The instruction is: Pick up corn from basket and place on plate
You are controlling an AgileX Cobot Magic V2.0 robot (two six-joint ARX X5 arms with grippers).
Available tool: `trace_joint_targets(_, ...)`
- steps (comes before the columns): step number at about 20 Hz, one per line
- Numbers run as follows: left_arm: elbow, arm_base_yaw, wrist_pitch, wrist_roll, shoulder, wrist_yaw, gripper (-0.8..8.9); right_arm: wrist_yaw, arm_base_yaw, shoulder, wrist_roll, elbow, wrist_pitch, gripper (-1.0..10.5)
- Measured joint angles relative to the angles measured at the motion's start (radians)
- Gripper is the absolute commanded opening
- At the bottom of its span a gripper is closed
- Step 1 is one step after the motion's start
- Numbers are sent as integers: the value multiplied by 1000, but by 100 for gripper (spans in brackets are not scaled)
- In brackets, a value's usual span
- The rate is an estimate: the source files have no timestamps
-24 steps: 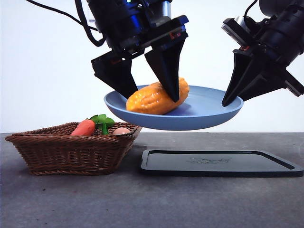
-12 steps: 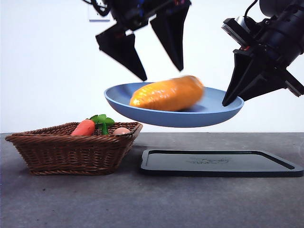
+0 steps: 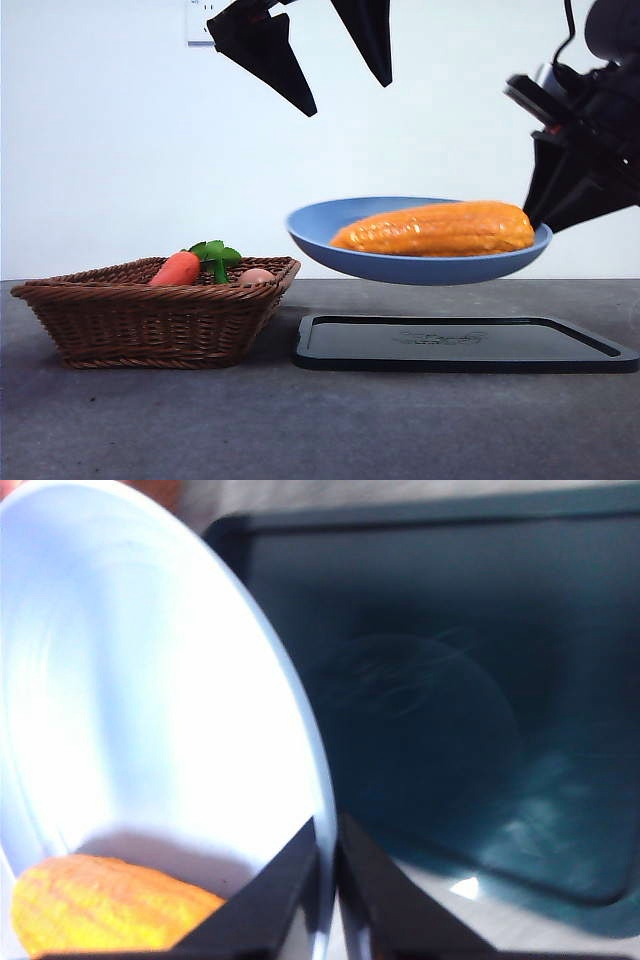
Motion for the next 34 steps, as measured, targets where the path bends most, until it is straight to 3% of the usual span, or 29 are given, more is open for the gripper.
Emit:
trace_joint_targets(7,19,0,-14,0,0,0,420,4,-90,193,-1,74,62,3)
trace_joint_targets(17,19,0,-18,-1,0,0,419,-4,-97,365,-2,142,68,10)
trace_joint_targets(22,19,0,-18,-1,0,0,419,-5,-97,365,-8,142,58,227)
trace_joint_targets(28,19,0,-19,-1,0,0,419,-12,-109,317,-13,142,18,230)
trace_joint_targets(34,19,0,-21,-1,0,0,417,-12,-117,23,-86,143,-153,229)
